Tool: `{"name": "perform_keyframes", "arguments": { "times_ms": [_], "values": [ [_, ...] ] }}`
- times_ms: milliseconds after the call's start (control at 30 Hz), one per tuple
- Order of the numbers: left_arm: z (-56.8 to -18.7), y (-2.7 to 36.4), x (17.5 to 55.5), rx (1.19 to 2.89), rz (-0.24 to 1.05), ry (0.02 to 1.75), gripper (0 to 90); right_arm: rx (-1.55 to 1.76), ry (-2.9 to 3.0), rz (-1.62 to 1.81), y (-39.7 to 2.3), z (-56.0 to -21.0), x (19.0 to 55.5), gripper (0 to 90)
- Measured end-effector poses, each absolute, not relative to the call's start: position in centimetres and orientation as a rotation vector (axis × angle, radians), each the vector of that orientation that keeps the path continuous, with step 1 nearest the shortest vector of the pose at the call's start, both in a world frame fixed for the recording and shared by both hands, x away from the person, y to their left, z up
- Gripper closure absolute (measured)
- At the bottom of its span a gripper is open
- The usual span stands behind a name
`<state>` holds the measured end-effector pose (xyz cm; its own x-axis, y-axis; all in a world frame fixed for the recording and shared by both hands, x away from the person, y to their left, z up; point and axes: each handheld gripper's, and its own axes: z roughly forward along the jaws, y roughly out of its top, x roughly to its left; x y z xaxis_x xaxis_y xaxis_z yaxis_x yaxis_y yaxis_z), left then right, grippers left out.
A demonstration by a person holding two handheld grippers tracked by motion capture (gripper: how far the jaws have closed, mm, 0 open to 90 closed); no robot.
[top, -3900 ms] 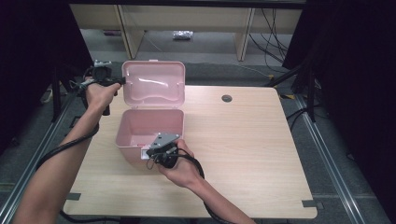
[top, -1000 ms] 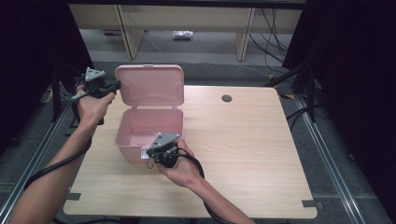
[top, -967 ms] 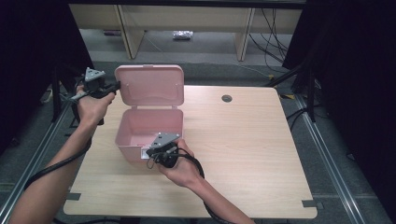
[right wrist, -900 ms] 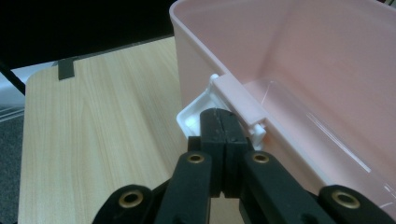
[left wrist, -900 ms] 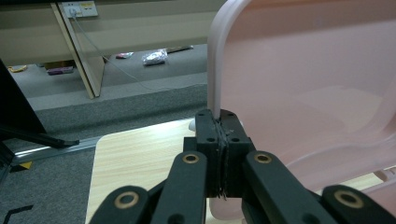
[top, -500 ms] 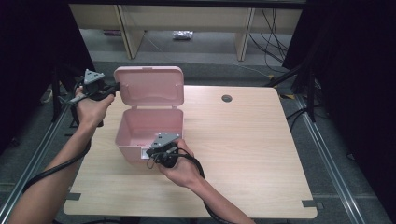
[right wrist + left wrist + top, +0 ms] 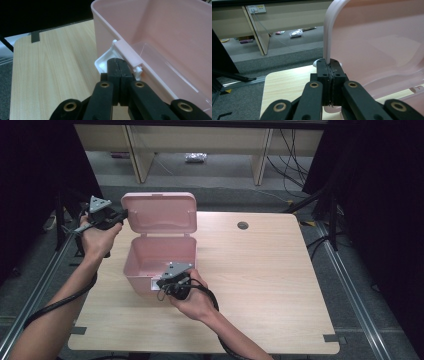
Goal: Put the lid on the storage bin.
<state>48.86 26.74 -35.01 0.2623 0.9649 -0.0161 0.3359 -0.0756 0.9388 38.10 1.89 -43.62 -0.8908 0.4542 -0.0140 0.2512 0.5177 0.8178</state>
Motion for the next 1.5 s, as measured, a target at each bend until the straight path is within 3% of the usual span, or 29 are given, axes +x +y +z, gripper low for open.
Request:
{"name": "perform_keyframes", "arguments": {
  "times_ms": [1500],
  "values": [
    [-35.6,26.7,46.5,1.586,0.876,1.211,88.0,0.606,2.528,1.325,1.9,-43.7,38.2,90.0]
  ]
}}
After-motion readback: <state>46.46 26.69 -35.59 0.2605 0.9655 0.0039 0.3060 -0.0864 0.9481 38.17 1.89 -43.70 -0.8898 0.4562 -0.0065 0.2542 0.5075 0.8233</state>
